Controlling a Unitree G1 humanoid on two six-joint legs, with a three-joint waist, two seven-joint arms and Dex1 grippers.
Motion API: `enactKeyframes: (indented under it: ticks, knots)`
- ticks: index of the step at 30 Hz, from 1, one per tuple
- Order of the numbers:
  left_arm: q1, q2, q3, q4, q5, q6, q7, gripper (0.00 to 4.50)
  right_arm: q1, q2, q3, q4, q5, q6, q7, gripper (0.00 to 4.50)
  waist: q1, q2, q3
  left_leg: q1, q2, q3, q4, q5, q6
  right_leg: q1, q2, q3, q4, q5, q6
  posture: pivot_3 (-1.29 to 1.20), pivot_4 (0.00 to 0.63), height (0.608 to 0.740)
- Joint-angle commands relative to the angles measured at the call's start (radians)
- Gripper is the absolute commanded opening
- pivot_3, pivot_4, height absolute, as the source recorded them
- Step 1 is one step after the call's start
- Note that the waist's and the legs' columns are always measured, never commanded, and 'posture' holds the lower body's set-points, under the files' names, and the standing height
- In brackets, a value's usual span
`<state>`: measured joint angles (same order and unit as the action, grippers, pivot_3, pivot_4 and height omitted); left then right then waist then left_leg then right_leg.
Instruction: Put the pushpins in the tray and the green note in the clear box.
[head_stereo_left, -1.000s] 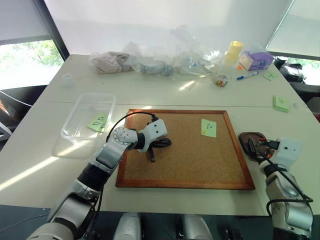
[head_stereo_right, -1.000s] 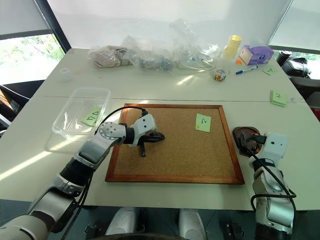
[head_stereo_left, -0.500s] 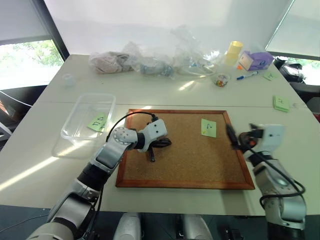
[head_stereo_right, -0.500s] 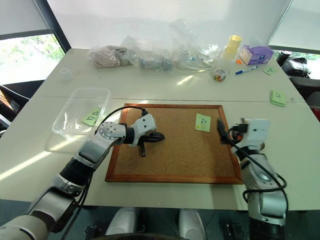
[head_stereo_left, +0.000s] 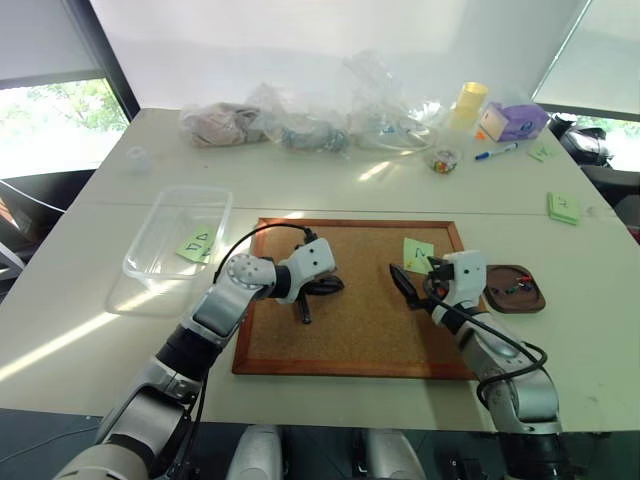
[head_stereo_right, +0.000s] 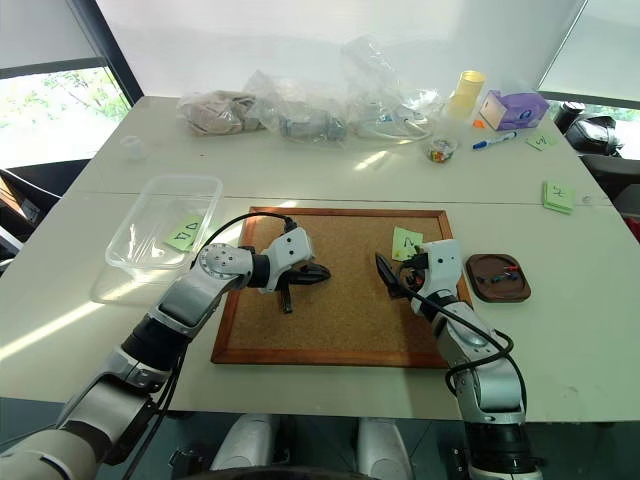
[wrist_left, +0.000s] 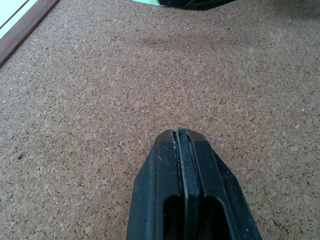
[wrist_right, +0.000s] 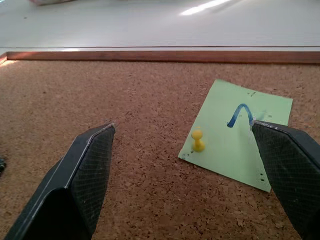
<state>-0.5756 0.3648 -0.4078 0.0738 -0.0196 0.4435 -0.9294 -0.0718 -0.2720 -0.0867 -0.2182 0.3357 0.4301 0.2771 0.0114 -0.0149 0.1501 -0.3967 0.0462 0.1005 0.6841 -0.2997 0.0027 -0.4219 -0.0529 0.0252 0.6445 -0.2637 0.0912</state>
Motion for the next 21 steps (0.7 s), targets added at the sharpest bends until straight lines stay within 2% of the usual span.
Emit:
enactKeyframes:
  ticks: [1,2,3,5,11,21]
  knots:
    - [0.015,-0.002,-0.029,0.01,0.021,0.016,0.004,0.0,-0.032,0.006,-0.011,0.012,0.004,-0.02,0.014,4.43,0.0,0.0,0.0,0.0,0.0,0.0,0.0,0.0,0.0,0.0,0.0,0.0,0.0,0.0,0.0,0.0,0.15,0.737]
    - [0.015,-0.002,-0.029,0.01,0.021,0.016,0.005,0.0,-0.039,0.007,-0.011,0.021,0.004,-0.02,0.016,4.43,0.0,0.0,0.0,0.0,0.0,0.0,0.0,0.0,0.0,0.0,0.0,0.0,0.0,0.0,0.0,0.0,0.15,0.737]
    - [0.016,-0.002,-0.029,0.009,0.022,0.017,0.005,0.0,-0.046,0.009,-0.011,0.029,0.004,-0.019,0.017,3.89,0.0,0.0,0.0,0.0,0.0,0.0,0.0,0.0,0.0,0.0,0.0,0.0,0.0,0.0,0.0,0.0,0.15,0.737]
    - [0.017,-0.001,-0.029,0.007,0.021,0.018,0.006,0.0,-0.055,0.012,-0.009,0.038,0.001,-0.019,0.018,3.11,0.0,0.0,0.0,0.0,0.0,0.0,0.0,0.0,0.0,0.0,0.0,0.0,0.0,0.0,0.0,0.0,0.15,0.737]
    - [0.019,0.0,-0.028,0.002,0.021,0.024,0.01,0.0,-0.053,0.018,-0.007,0.042,-0.003,-0.013,0.02,0.11,-0.002,0.0,0.0,0.0,0.0,0.0,0.0,0.0,0.0,0.0,0.0,0.0,0.0,0.0,0.0,0.0,0.15,0.737]
    - [0.009,0.004,-0.021,0.01,0.023,0.019,0.013,0.0,-0.047,0.02,-0.017,0.038,-0.002,0.002,0.021,0.11,-0.002,0.0,0.0,0.0,0.0,0.0,0.0,0.0,0.0,0.0,0.0,0.0,0.0,0.0,0.0,0.0,0.15,0.737]
